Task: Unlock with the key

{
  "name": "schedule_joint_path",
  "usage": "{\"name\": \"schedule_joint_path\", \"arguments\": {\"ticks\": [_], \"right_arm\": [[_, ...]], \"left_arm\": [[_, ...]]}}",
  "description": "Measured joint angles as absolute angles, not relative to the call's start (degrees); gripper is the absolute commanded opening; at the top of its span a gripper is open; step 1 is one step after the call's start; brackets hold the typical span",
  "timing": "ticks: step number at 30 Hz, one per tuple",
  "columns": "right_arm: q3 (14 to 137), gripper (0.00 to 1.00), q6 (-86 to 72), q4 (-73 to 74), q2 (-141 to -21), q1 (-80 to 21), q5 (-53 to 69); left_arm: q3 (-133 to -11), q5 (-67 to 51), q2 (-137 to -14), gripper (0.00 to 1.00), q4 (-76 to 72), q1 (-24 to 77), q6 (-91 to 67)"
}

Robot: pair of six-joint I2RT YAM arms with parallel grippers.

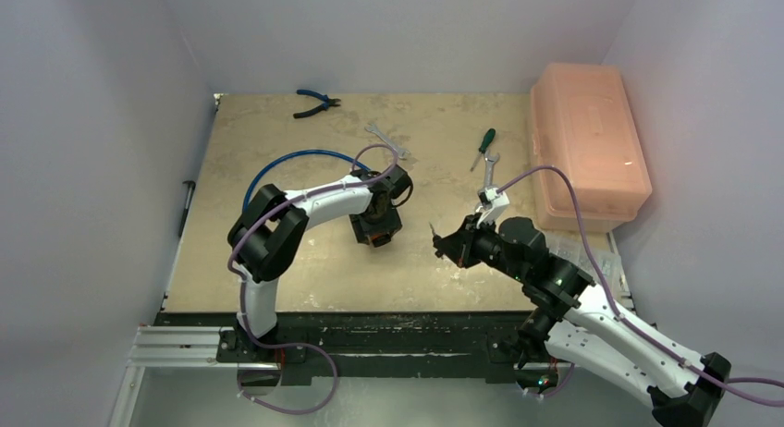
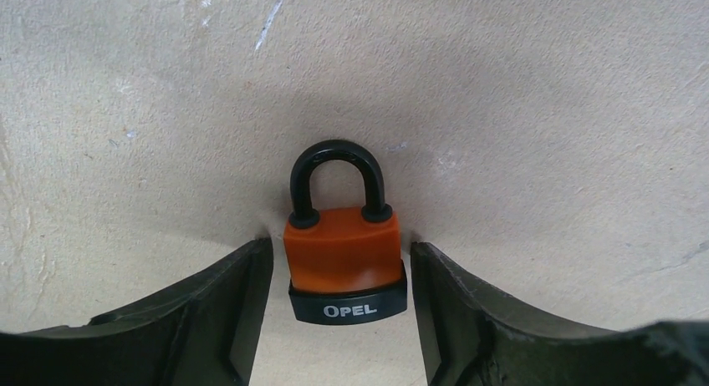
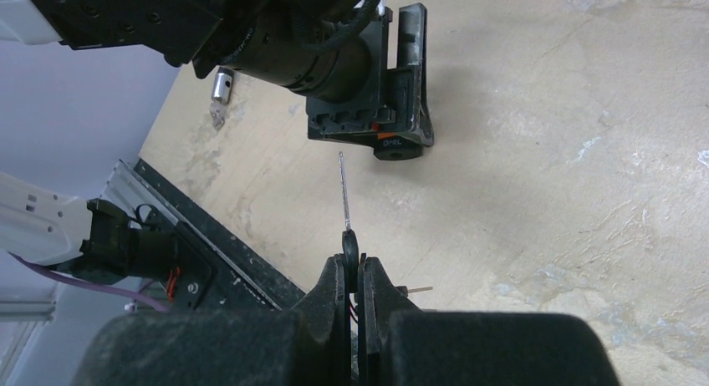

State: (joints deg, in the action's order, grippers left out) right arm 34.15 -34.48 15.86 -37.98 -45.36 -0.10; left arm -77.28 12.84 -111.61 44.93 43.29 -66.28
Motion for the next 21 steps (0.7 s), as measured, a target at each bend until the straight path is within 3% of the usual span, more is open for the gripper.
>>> {"name": "schedule_joint_path", "arguments": {"ticks": [6, 9, 13, 21], "right_arm": [[34.0, 0.0, -34.5, 15.9, -37.3, -45.4, -0.1], [33.9, 0.0, -34.5, 15.9, -37.3, -45.4, -0.1], [33.8, 0.0, -34.5, 15.9, -37.4, -45.4, -0.1], [33.7, 0.0, -34.5, 15.9, -37.4, -45.4, 0.1]], "left_arm": [[-78.4, 13.4, -112.6, 0.47, 46.8, 43.4, -63.9], [-78.4, 13.2, -112.6, 0.31, 46.6, 43.4, -63.2], [-77.7, 12.5, -112.3, 0.0, 45.5, 43.3, -62.0], [-71.2, 9.0, -107.5, 0.0, 38.3, 42.0, -61.4]]}}
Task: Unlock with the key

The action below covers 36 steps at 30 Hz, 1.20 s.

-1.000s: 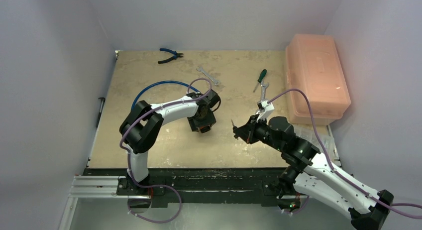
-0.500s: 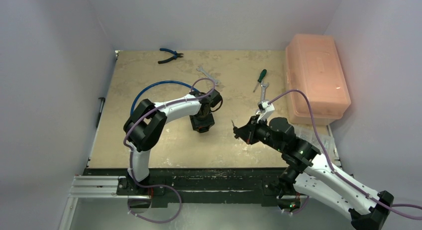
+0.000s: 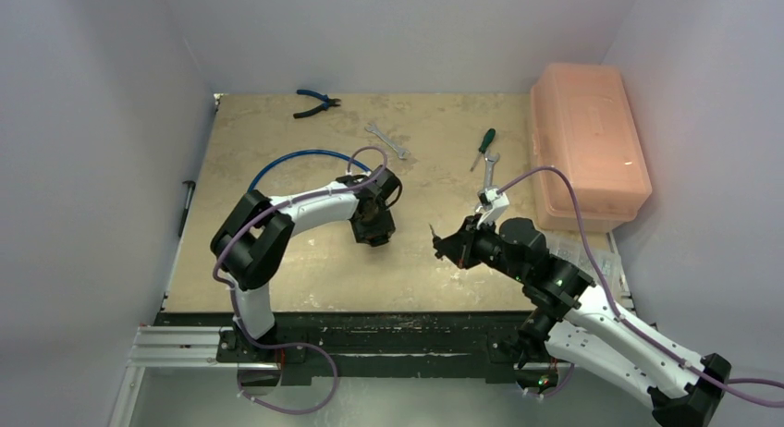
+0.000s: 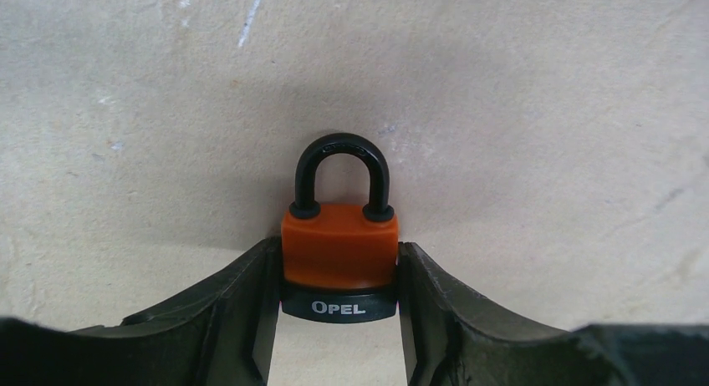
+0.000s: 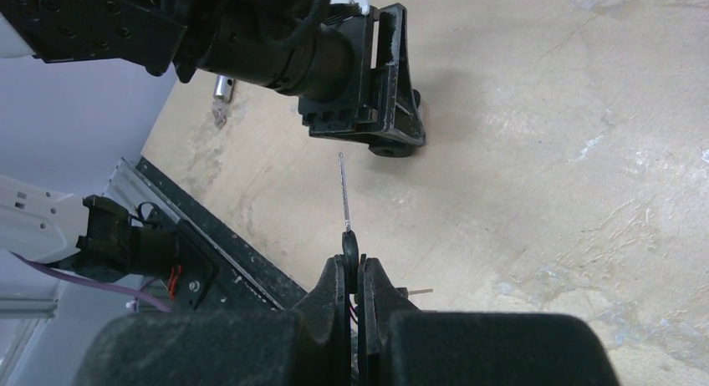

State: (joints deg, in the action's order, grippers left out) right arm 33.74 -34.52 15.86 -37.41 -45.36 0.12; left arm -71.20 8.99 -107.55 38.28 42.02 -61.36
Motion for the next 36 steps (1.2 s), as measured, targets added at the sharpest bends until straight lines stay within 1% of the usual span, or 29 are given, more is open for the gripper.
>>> {"name": "schedule_joint_path", "arguments": {"ticks": [8, 15, 26, 36], "right_arm": [[33.7, 0.0, -34.6, 15.1, -39.2, -45.4, 1.2], [33.7, 0.0, -35.6, 14.6, -41.3, -45.4, 1.2], [33.6, 0.0, -40.4, 10.6, -43.0, -45.4, 4.0], [33.6, 0.0, -42.3, 8.4, -46.5, -45.4, 5.8]], "left_arm": [[-65.2, 2.7, -104.0, 0.0, 26.5, 41.1, -63.6], [-60.6, -1.4, -100.8, 0.0, 20.8, 40.6, -67.2], [-58.2, -3.1, -91.4, 0.0, 16.8, 39.5, -71.8], [-57.4, -3.1, -87.9, 0.0, 16.3, 39.4, -74.2]]}}
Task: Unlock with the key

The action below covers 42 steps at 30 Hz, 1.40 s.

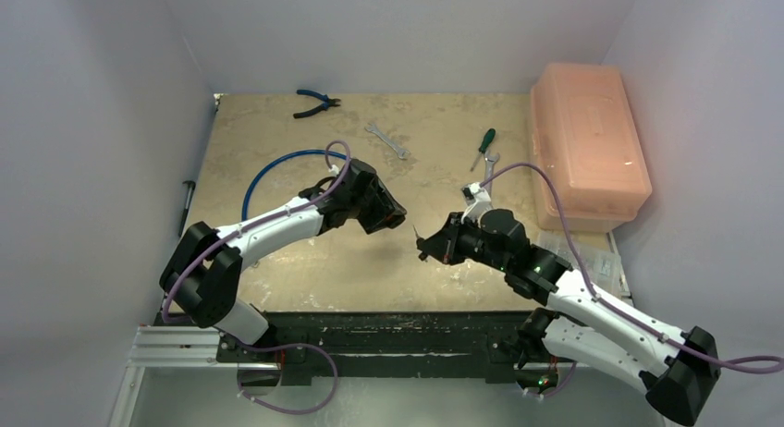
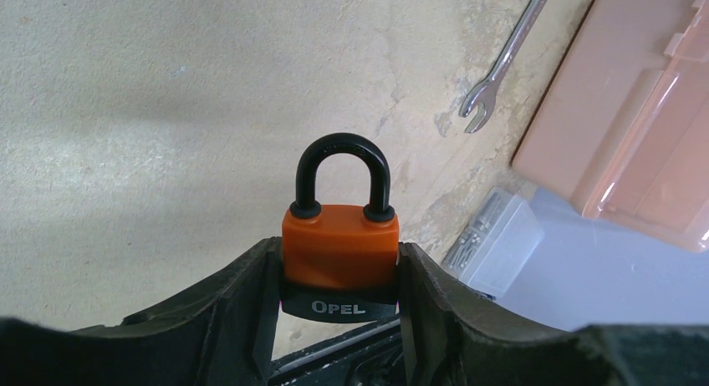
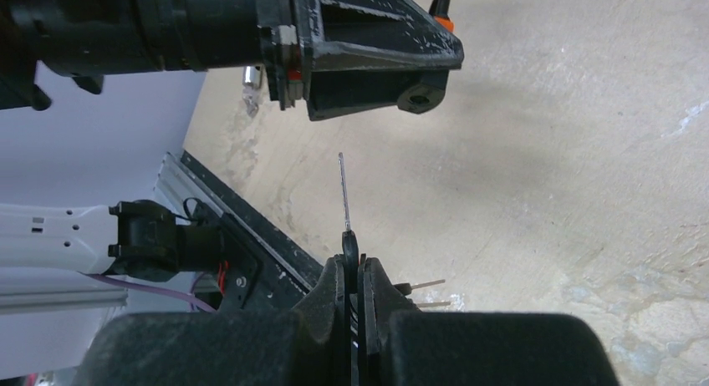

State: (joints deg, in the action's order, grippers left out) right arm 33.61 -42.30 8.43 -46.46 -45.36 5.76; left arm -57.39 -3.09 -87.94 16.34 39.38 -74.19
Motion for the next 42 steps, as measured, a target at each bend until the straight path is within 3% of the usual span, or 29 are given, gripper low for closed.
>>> {"name": "schedule_joint_path", "arguments": {"ticks": [22, 42], "right_arm": [[37.9, 0.0, -46.9, 4.7, -63.5, -45.4, 8.8], [40.6, 0.0, -48.7, 4.0, -68.2, -45.4, 8.3]], "left_arm": [[-54.1, -3.3, -83.0, 0.0, 11.2, 39.0, -75.9], [-52.5, -3.4, -80.0, 0.0, 11.4, 39.0, -76.9]]}}
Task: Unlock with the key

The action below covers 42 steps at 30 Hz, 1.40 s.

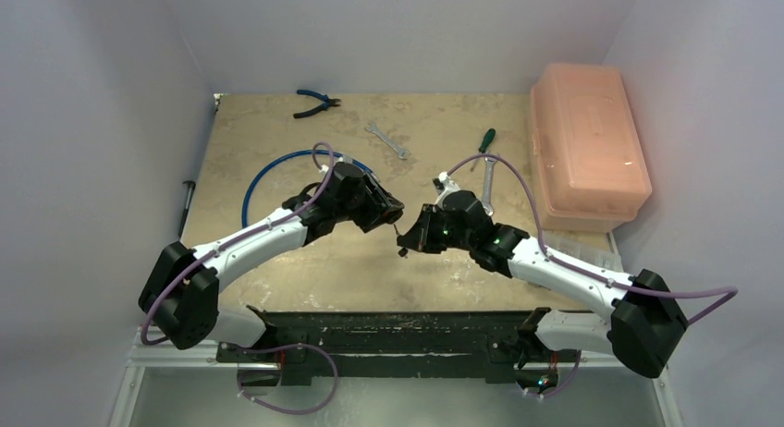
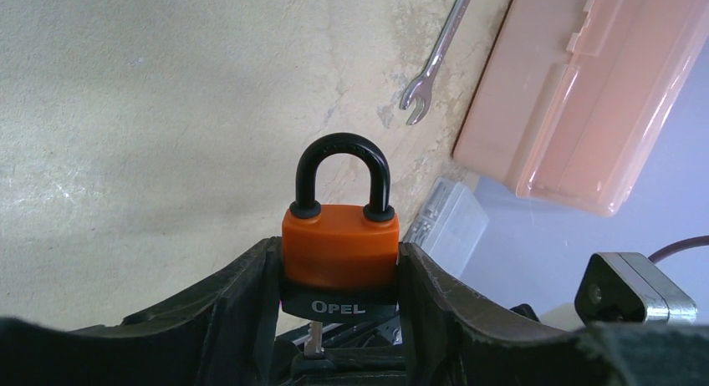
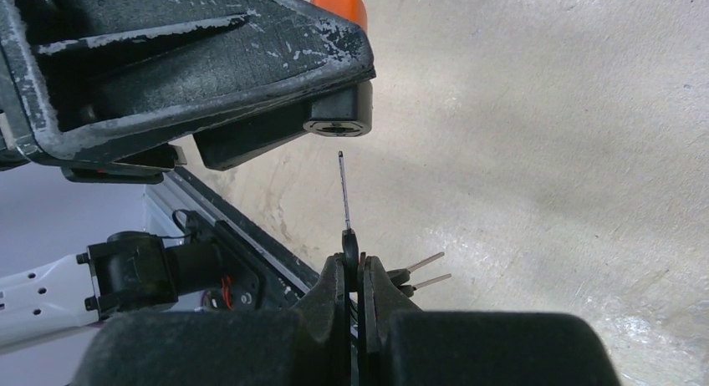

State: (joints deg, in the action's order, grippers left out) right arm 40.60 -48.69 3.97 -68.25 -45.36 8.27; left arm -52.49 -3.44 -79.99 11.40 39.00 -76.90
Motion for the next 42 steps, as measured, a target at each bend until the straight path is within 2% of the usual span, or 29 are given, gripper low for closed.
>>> {"name": "schedule_joint_path", "arguments": {"ticks": [42], "right_arm": [[44.5, 0.0, -48.8, 4.1, -71.7, -44.2, 6.7]], "left_arm": [[-51.6, -2.1, -78.8, 0.0, 11.5, 39.0, -76.9]]}}
